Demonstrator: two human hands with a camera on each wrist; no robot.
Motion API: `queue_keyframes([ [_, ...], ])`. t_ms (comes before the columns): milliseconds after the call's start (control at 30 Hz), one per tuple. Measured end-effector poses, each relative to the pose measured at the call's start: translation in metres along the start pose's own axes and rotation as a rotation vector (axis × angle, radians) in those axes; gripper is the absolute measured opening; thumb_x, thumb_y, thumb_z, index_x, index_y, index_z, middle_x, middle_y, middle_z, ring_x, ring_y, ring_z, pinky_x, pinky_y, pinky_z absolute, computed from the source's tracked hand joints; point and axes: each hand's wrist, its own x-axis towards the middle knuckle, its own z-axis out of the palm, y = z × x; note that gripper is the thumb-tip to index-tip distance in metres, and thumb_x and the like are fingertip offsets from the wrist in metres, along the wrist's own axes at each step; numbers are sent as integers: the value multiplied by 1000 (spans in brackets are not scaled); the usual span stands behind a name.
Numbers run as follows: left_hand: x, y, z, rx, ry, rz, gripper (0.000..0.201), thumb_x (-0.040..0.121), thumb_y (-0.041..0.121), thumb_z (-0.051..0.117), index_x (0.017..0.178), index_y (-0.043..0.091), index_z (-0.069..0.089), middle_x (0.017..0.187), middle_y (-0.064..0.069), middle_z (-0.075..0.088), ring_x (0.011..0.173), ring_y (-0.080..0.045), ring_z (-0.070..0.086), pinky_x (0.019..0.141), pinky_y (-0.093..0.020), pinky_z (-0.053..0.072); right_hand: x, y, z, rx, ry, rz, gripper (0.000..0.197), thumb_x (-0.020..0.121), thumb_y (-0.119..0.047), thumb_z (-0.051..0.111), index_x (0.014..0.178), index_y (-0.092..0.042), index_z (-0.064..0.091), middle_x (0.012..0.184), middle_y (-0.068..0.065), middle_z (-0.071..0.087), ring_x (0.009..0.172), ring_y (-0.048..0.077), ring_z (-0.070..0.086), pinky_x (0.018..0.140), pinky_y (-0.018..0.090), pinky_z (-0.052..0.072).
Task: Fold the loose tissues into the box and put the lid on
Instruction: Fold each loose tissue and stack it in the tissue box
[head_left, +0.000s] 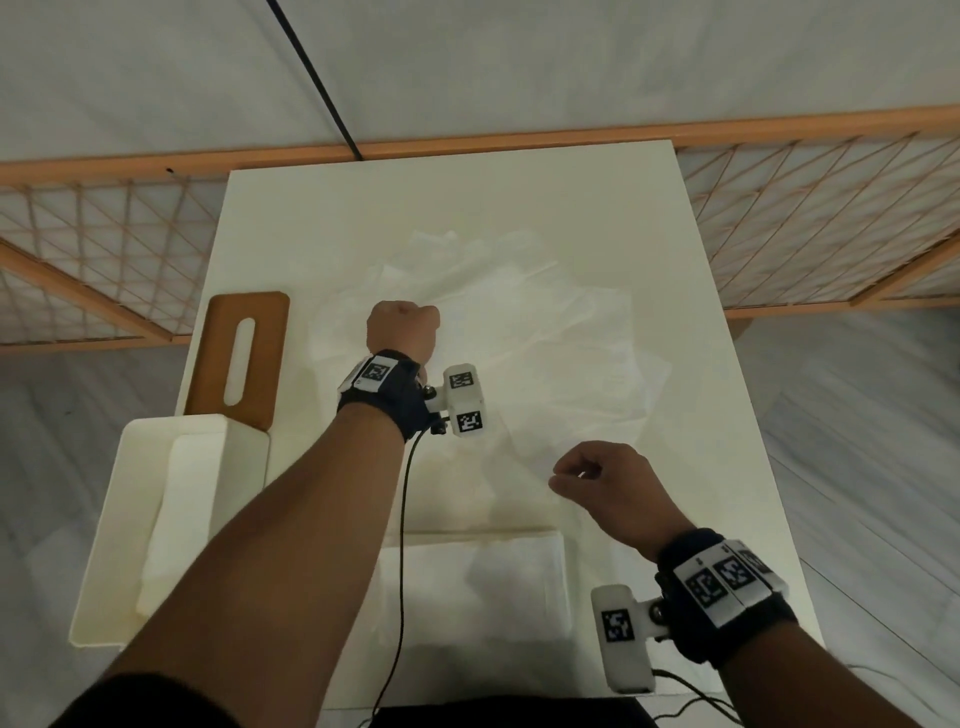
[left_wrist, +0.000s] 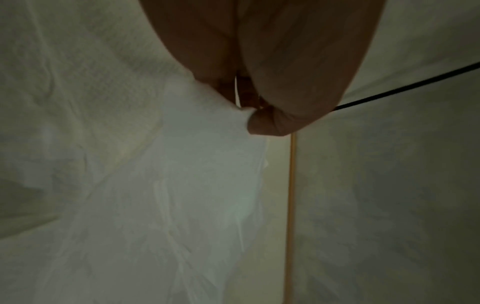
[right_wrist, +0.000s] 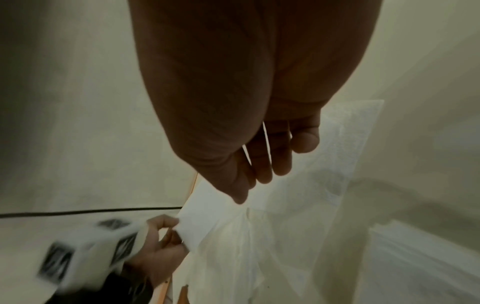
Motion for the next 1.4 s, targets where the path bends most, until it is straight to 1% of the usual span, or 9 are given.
queue_keyframes([
  [200, -64, -12, -59, -302, -157, -65, 41, 82, 4, 60, 119, 22, 56, 99, -11, 63, 71, -21, 58, 55, -28, 45, 6, -13, 6, 340, 46, 43, 12, 86, -29, 76, 93, -20, 73, 93, 1, 73, 84, 12, 65, 69, 29, 52],
  [333, -111, -31, -96, -586, -401, -60, 50, 84, -12, 48, 120, 19, 62, 111, -20, 71, 95, -31, 69, 87, -43, 54, 12, -28, 18, 704, 4, 110, 73, 70, -58, 75, 131, -22, 60, 131, -11, 61, 124, 10, 55, 101, 39, 49],
  [433, -140, -44, -118, -712, -503, -41, 53, 81, -20, 38, 113, 10, 67, 110, -16, 72, 97, -30, 69, 82, -38, 58, 15, -41, 29, 907, -113, 124, 100, 60, -60, 77, 147, -25, 45, 144, -11, 52, 134, 11, 45, 109, 37, 40],
  [600, -169, -70, -147, -988, -632, -60, 59, 65, -14, 44, 107, 12, 76, 122, -20, 66, 112, -38, 63, 83, -45, 59, 3, -70, 60, 910, -386, 170, 61, 72, -50, 75, 125, -21, 64, 125, 0, 66, 119, 22, 59, 102, 40, 47],
  [733, -179, -78, -170, -1045, -722, -30, 57, 51, 5, 83, 108, 10, 74, 117, -21, 66, 107, -40, 63, 85, -52, 57, -20, -86, 80, 1025, -568, 132, 68, 70, -31, 85, 126, -1, 61, 112, 20, 67, 95, 33, 68, 83, 42, 54],
  [833, -177, -83, -190, -804, -463, -27, 27, 77, 20, 77, 101, 10, 72, 121, -16, 68, 109, -37, 64, 93, -55, 53, -33, -98, 66, 1006, -488, -39, 50, 76, -1, 68, 125, 6, 60, 116, 26, 68, 96, 36, 71, 77, 41, 59],
  [933, -174, -91, -198, -517, -231, 92, 14, 93, 4, 62, 97, 11, 73, 109, -10, 73, 108, -31, 65, 95, -48, 52, -38, -99, 52, 903, -416, -98, 36, 79, 6, 69, 114, 7, 67, 111, 27, 70, 93, 36, 71, 76, 42, 60],
  [1167, -168, -98, -197, -316, -358, 157, 91, 84, -6, 71, 150, 37, 25, 110, -2, 75, 105, -18, 71, 91, -44, 55, -45, -98, 47, 635, -213, -149, 11, 87, 5, 68, 95, 2, 73, 100, 23, 74, 87, 35, 72, 81, 47, 59],
  [1400, -163, -94, -197, -388, -421, 125, 39, 84, -7, 67, 121, 6, 65, 112, -14, 74, 108, -33, 68, 89, -42, 56, -50, -87, 35, 631, -125, -207, 28, 87, 14, 58, 93, -5, 78, 102, 19, 75, 91, 33, 73, 78, 43, 59],
])
